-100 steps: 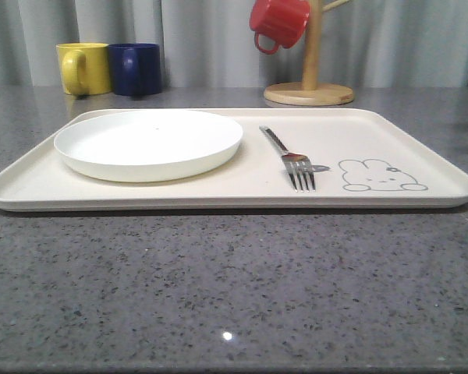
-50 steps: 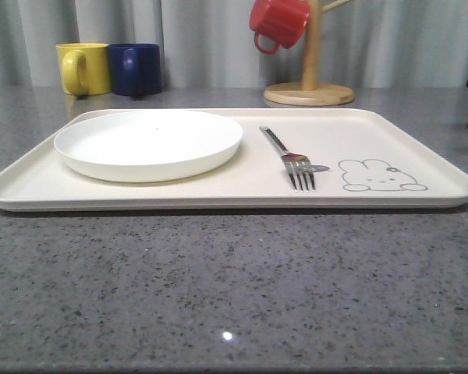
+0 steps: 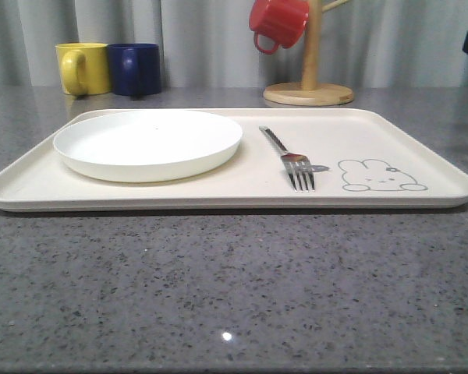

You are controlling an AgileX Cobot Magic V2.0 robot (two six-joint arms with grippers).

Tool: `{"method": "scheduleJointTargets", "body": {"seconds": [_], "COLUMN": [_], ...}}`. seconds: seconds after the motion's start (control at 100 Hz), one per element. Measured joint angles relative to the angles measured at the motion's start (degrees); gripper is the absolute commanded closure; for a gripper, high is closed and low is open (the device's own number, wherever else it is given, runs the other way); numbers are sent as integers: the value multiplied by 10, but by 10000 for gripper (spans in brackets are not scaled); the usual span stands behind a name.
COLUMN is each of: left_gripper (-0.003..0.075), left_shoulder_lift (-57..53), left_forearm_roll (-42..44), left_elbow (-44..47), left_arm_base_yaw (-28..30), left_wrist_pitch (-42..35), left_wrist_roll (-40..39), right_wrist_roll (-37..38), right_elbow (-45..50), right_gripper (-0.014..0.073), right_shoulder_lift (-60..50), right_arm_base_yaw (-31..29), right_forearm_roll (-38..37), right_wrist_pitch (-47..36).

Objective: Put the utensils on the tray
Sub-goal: 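Carry the chopsticks onto the tray and lower them beside the fork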

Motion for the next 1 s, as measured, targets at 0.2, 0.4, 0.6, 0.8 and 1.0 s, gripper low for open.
{"method": "scheduleJointTargets", "body": {"seconds": [0.2, 0.4, 0.6, 0.8, 1.0], "left_gripper": [739, 739, 739, 739, 739], "left_shoulder_lift": [0, 0, 0, 0, 0], "left_forearm_roll": [0, 0, 0, 0, 0], "left_elbow": [0, 0, 0, 0, 0], "left_arm_base_yaw": [0, 0, 0, 0, 0], "left_wrist_pitch": [0, 0, 0, 0, 0], "left_wrist_roll": [0, 0, 0, 0, 0], "right_wrist_roll": [63, 127, 163, 183, 188], "right_elbow": [0, 0, 0, 0, 0], "right_gripper": [569, 569, 569, 569, 569], "right_shoulder_lift": [-35, -30, -1, 32, 48], "right_arm_base_yaw": [84, 175, 231, 252, 263], "right_forearm_roll": [1, 5, 5, 5, 5], "right_wrist_pitch": [5, -28, -66, -85, -97]}}
